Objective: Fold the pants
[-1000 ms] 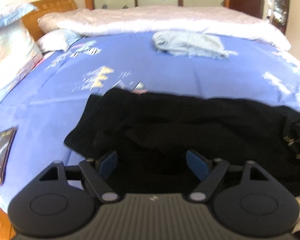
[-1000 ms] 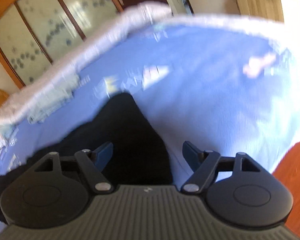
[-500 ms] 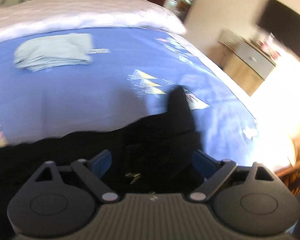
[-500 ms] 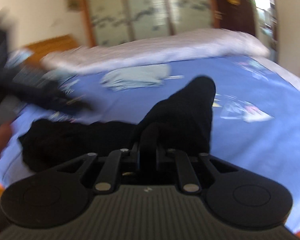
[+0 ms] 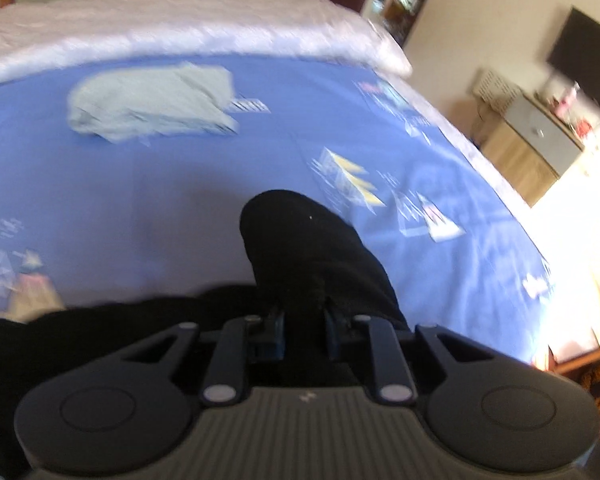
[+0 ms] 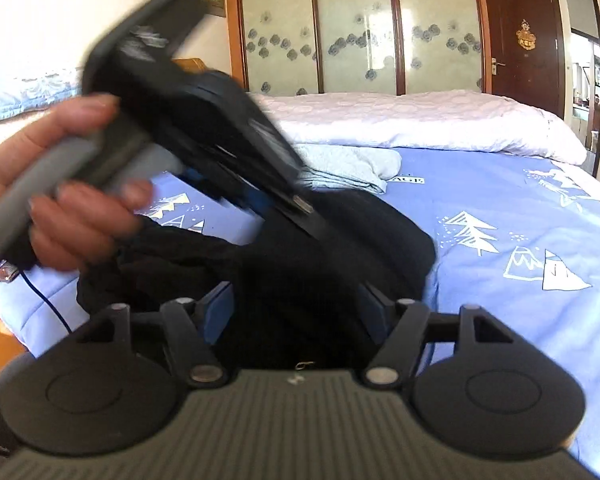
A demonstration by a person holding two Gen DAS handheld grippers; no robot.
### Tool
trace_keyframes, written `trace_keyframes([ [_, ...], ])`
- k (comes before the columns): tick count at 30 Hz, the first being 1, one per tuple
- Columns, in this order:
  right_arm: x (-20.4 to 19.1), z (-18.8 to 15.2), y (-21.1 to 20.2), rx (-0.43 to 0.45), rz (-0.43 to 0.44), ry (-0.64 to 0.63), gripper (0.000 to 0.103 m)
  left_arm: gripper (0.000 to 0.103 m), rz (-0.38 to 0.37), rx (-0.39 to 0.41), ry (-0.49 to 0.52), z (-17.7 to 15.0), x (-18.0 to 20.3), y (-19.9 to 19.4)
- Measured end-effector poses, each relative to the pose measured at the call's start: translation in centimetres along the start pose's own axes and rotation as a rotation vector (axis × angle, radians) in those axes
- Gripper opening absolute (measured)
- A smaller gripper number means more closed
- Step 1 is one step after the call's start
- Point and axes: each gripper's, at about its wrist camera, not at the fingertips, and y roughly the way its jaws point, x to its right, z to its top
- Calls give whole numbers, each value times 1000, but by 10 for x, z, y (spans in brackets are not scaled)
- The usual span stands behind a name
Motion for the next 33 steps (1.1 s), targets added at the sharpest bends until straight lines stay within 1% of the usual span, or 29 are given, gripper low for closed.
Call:
trace_keyframes([
  [3,3,1,15,-46,0,17,70,17,28,34,-46,7,-40,-32],
  [6,-4,-2,22,-81,15,11,70,17,68,46,-85,2,-82,-62],
  [10,-8,-3,30,-118,21,-13,70,17,148,53,-131,-17,-133,-91],
  [13,-6,-3,35,-148,21,-8,69,17,182,64,-221,-38,-175,-108],
  [15,0,-5,39,-168,24,0,70,19,217,76,-285,-52,-200,-112],
  [16,1,-5,43,-181,31,6,70,24,246,77,-313,-58,-211,-110],
  [18,6,-1,52,-213,74,58,70,48,302,62,-353,-70,-226,-102],
  [19,10,0,58,-231,109,99,71,70,304,52,-380,-76,-233,-98],
  [20,13,2,63,-247,137,142,73,82,279,53,-402,-81,-237,-95],
  [21,17,4,69,-260,156,182,73,86,236,55,-418,-86,-240,-91],
  [22,19,6,75,-271,173,219,74,94,192,55,-438,-91,-243,-88],
  [23,23,8,82,-286,193,258,75,99,161,54,-458,-96,-246,-84],
  [25,28,9,94,-319,233,341,76,98,108,46,-493,-107,-249,-71],
  [28,30,5,118,-384,283,472,77,76,18,0,-565,-125,-248,-44],
  [29,28,3,126,-411,297,508,77,72,24,3,-595,-130,-246,-39],
  [30,25,0,133,-435,320,540,77,69,35,27,-602,-134,-243,-38],
  [31,20,0,137,-436,337,553,73,60,31,47,-611,-136,-240,-39],
  [32,15,2,139,-435,350,543,45,53,16,60,-640,-139,-239,-42],
  [33,9,5,141,-444,355,524,33,50,1,70,-668,-140,-237,-44],
])
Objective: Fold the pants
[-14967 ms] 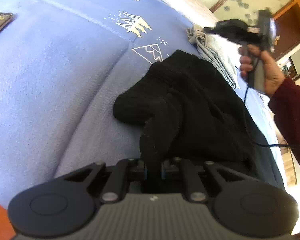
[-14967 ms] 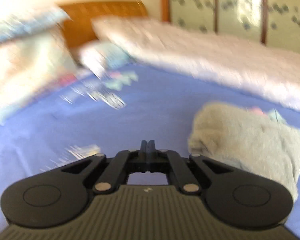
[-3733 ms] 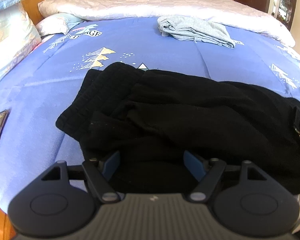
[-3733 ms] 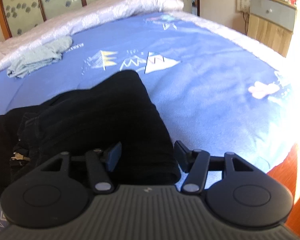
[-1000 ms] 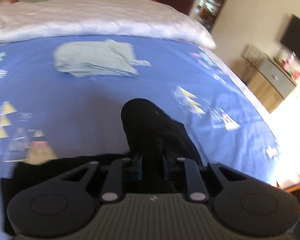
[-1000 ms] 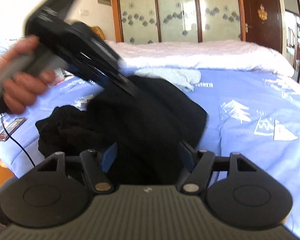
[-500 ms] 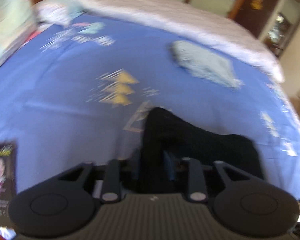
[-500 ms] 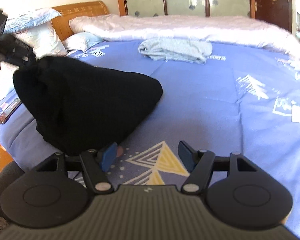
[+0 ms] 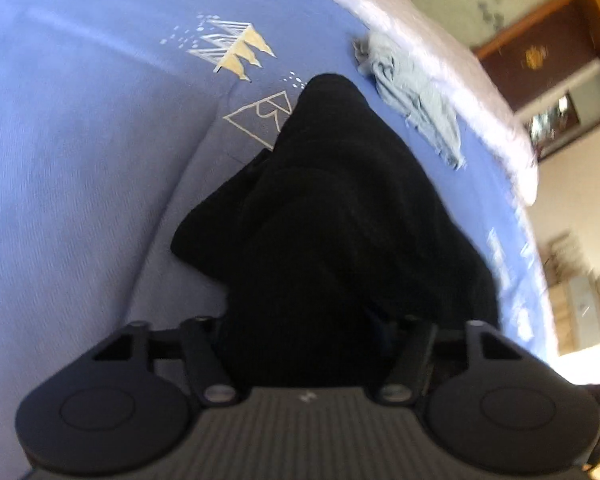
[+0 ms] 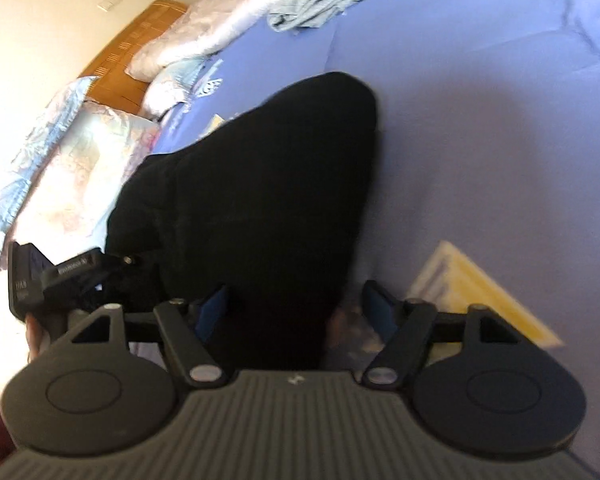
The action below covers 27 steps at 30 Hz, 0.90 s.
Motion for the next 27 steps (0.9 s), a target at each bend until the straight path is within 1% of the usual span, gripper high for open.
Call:
trace_keyframes([
  [1,-6,2,-2,12,-16,-21,18,47,-9,8,-11,-1,2,-3],
  [2,-11,4,-8,34,-16,-45,14,46,-7,17,-6,-2,7,-4],
  [4,-18,10,-29,102,-11,-92,13,45,-16,16,26,-7,22,-6],
  [5,-21,13,-41,136,-19,-111,12,43,-39,3,35,-10,29,-4],
  [7,-23,16,-67,213,-61,-151,12,43,-103,-41,56,-21,47,7],
  [8,-21,16,-81,247,-81,-163,12,43,-123,-58,70,-29,54,12],
  [10,-9,14,-107,299,-113,-154,12,43,-149,-96,122,-47,79,28],
  [12,11,9,-130,329,-155,-120,12,43,-160,-121,172,-63,100,41],
  [13,21,4,-140,342,-177,-101,12,47,-158,-131,198,-70,111,49],
  [14,31,-2,-148,352,-203,-81,12,54,-141,-134,220,-77,119,55],
  [15,43,-5,-151,352,-233,-62,12,59,-111,-136,245,-83,127,61],
  [16,52,-10,-151,338,-271,-38,13,66,-69,-133,281,-88,134,65],
  [17,63,-16,-148,313,-313,-3,15,71,-22,-125,322,-93,140,68],
  [18,70,-20,-144,293,-345,26,18,72,6,-117,350,-96,144,69],
  [20,76,-28,-140,292,-376,58,38,76,42,-110,377,-98,149,66],
  [21,75,-31,-142,301,-380,63,41,78,57,-110,381,-98,149,63],
  [22,70,-27,-140,308,-379,59,43,78,70,-109,386,-97,149,59],
  [24,65,-24,-144,329,-374,40,44,78,84,-94,408,-98,149,46],
  [27,58,-21,-154,392,-381,2,45,77,115,-31,490,-101,155,13],
])
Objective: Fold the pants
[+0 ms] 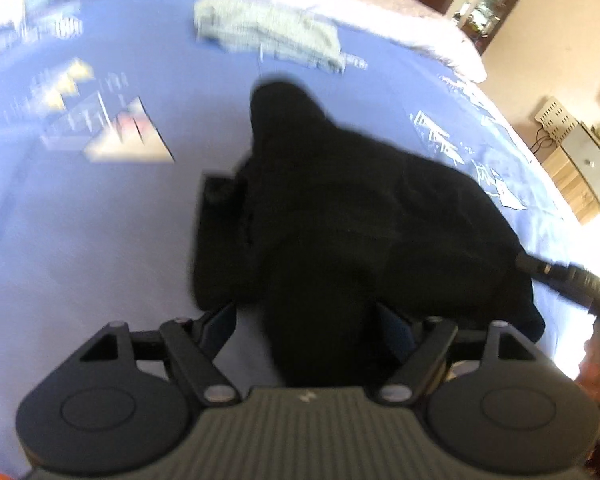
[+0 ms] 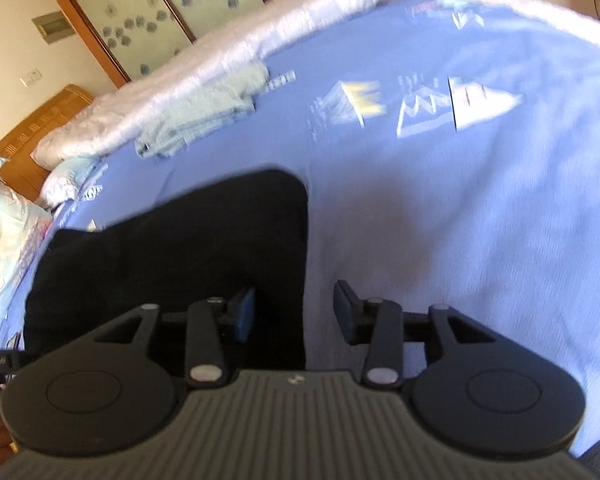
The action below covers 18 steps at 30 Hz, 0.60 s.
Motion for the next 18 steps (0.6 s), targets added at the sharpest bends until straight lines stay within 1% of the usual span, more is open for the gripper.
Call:
trace_keyframes([
  [1,1,-1,-6,28,-1,-8,45,76,22,46,35,2,1,-16],
  [2,-2,-1,-11,57,4,-19,46,74,25,89,49,4,4,-28],
  [5,-17,1,-17,115,43,-80,46,73,-27,226,29,27,4,-65],
  [6,-20,3,-15,123,60,-102,46,73,-43,255,26,36,8,-69],
  [8,-35,2,-8,114,105,-140,46,72,-56,281,54,49,22,-65],
  [10,-48,2,6,89,119,-170,46,71,-42,287,114,57,39,-46],
  [12,-57,-3,17,53,130,-194,46,70,-2,259,160,57,47,-21],
  [13,-61,-6,23,31,130,-202,46,65,38,220,170,58,48,-3],
  [15,-66,-9,33,-20,108,-210,46,64,136,152,172,53,42,27],
  [16,-66,-12,37,-47,92,-207,46,69,196,125,180,48,39,40],
  [17,-63,-14,43,-76,79,-198,46,75,239,107,191,42,37,50],
  [18,-62,-17,44,-98,79,-179,46,79,260,98,194,35,32,57],
])
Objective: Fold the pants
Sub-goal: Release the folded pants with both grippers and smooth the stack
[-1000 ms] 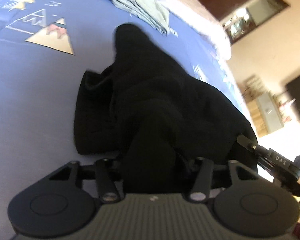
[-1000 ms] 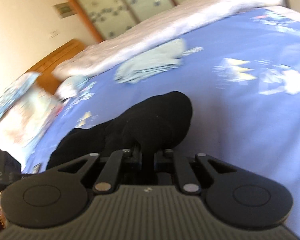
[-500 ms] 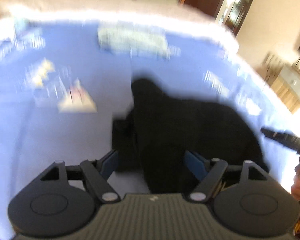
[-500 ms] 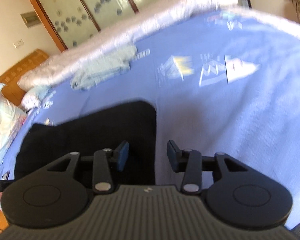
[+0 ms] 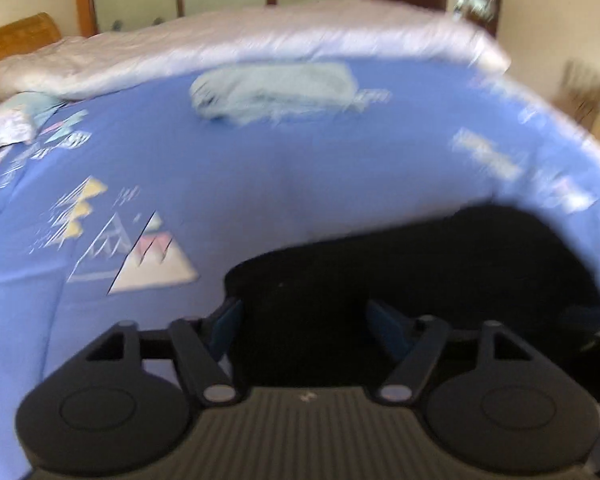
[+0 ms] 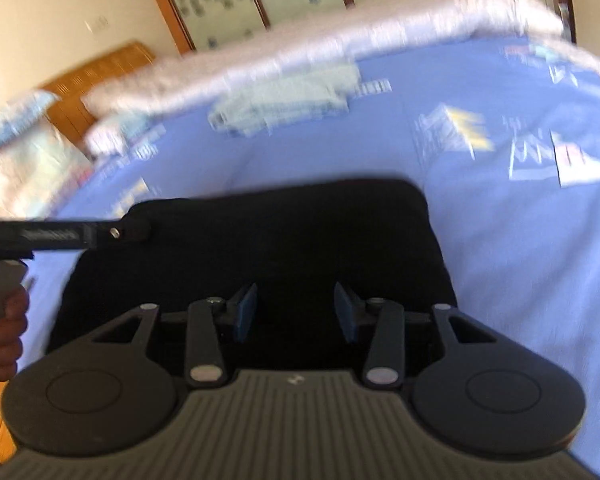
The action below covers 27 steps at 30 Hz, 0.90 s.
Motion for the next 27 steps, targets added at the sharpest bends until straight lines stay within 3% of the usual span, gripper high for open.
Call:
trace_keyframes([
  [1,5,-2,3,-16,11,29,47,85,3,3,-7,-7,-2,4],
  [5,13,-4,9,-32,38,118,48,93,-91,-70,-198,-10,-28,17],
  [7,10,-4,4,-32,31,110,48,94,-100,-79,-230,-7,-33,19],
  [16,-14,-10,-23,32,74,25,51,94,-34,-44,-188,-11,-24,-9],
  [27,-63,-20,8,-65,122,-110,53,94,11,-26,-176,-20,-24,-30],
])
